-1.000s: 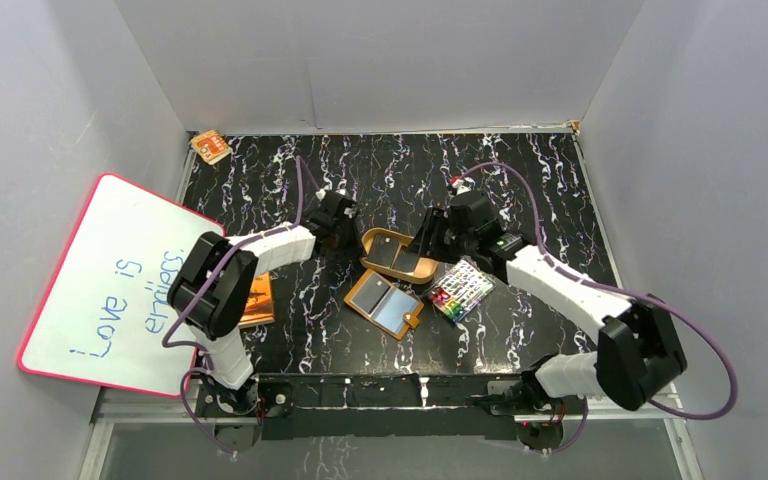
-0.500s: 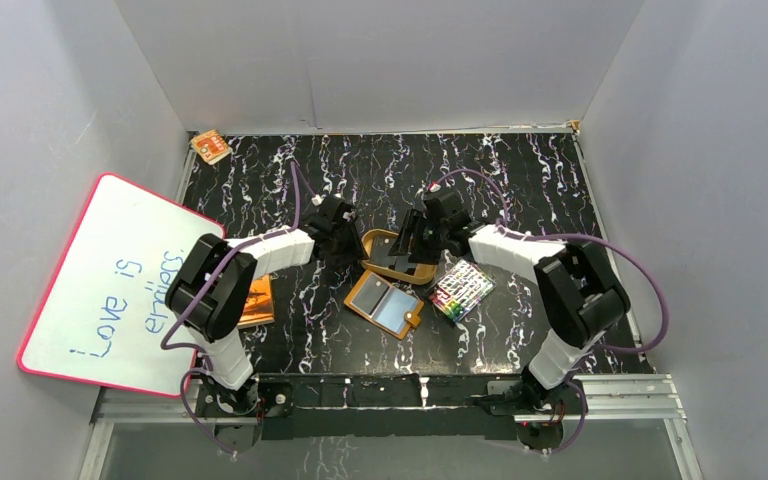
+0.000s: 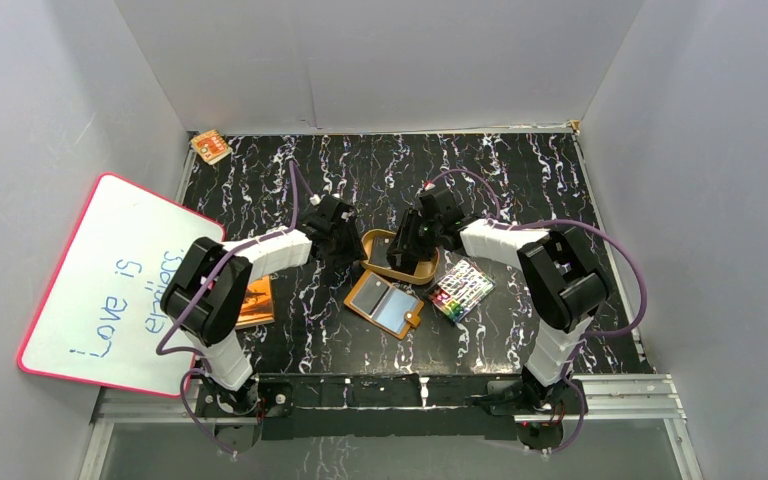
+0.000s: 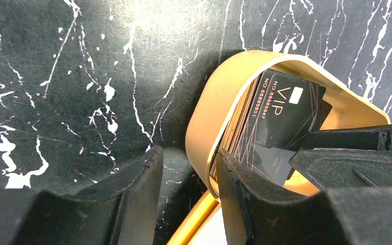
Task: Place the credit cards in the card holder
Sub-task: Pick up the credit card from the storage box.
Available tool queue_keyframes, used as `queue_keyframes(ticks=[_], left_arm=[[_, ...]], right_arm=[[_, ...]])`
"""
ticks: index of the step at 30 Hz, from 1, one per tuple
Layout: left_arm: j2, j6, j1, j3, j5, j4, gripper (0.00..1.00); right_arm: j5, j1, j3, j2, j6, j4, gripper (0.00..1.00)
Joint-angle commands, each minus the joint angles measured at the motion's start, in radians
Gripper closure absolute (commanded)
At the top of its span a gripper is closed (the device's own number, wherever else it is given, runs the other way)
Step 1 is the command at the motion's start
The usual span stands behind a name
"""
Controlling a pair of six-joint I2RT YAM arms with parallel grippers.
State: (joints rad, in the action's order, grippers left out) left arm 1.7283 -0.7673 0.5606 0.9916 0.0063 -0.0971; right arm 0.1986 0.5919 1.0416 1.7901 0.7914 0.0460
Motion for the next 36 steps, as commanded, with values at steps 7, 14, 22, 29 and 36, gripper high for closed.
queue_keyframes(ticks=[7, 14, 22, 29, 36], left_arm=[[-0.056, 0.023, 0.005, -0.008, -0.037, -0.038, 0.60], [-0.054, 0.019, 0.006, -0.017, -0.043, -0.044, 0.62], [-0.058, 0.010, 0.006, -0.029, -0.050, -0.046, 0.64], [-0.058, 0.007, 0.005, -0.037, -0.058, -0.048, 0.65], [-0.059, 0.002, 0.005, -0.044, -0.057, -0.043, 0.66]], right_arm=[[0.033, -0.001, 0.022, 0.027, 0.002, -0.037, 0.57], [0.033, -0.003, -0.001, 0.021, 0.001, -0.067, 0.63], [0.036, -0.014, -0.053, -0.021, 0.006, -0.098, 0.74], [0.043, -0.033, -0.088, -0.051, 0.009, -0.109, 0.79], [0.066, -0.040, -0.108, -0.063, 0.016, -0.128, 0.87]])
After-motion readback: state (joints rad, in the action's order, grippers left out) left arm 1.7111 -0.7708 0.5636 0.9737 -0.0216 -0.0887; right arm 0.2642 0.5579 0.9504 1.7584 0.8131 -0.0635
